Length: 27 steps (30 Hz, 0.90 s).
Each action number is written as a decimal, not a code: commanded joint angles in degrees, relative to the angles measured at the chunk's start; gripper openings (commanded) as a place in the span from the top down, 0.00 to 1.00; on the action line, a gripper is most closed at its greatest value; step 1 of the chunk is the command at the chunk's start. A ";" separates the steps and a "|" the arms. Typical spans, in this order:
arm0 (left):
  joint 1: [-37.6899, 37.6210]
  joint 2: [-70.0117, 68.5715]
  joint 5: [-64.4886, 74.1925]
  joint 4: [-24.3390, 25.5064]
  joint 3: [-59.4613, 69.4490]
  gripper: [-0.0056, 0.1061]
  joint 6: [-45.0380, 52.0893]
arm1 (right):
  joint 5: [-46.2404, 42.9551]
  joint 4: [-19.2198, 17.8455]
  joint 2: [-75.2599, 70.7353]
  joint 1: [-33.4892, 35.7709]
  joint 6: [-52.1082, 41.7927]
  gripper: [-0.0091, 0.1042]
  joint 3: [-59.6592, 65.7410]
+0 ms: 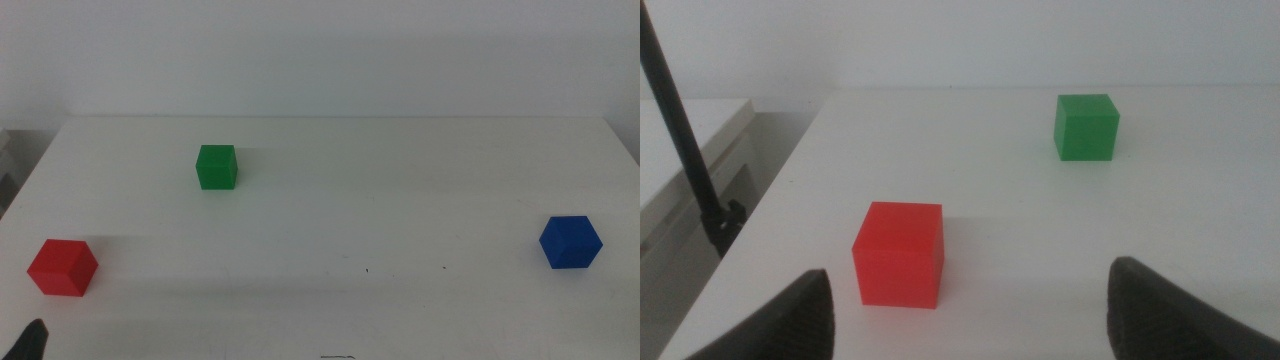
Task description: Stack red cubes first, then green, then blue cubes in a specific spot.
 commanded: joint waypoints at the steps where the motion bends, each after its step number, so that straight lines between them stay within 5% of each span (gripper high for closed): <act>1: 0.79 -1.54 -4.75 -0.42 -0.30 0.11 -0.58 | -4.71 -0.51 -0.85 0.08 -0.17 0.13 -0.55; 10: 3.97 2.86 2.57 -0.64 -7.93 0.11 -0.58 | -4.71 -0.51 -0.85 0.08 -0.17 0.13 -0.55; 27: 3.97 25.05 48.06 -0.07 -46.90 0.11 -0.30 | -4.71 -0.51 -0.85 0.08 -0.17 0.13 -0.55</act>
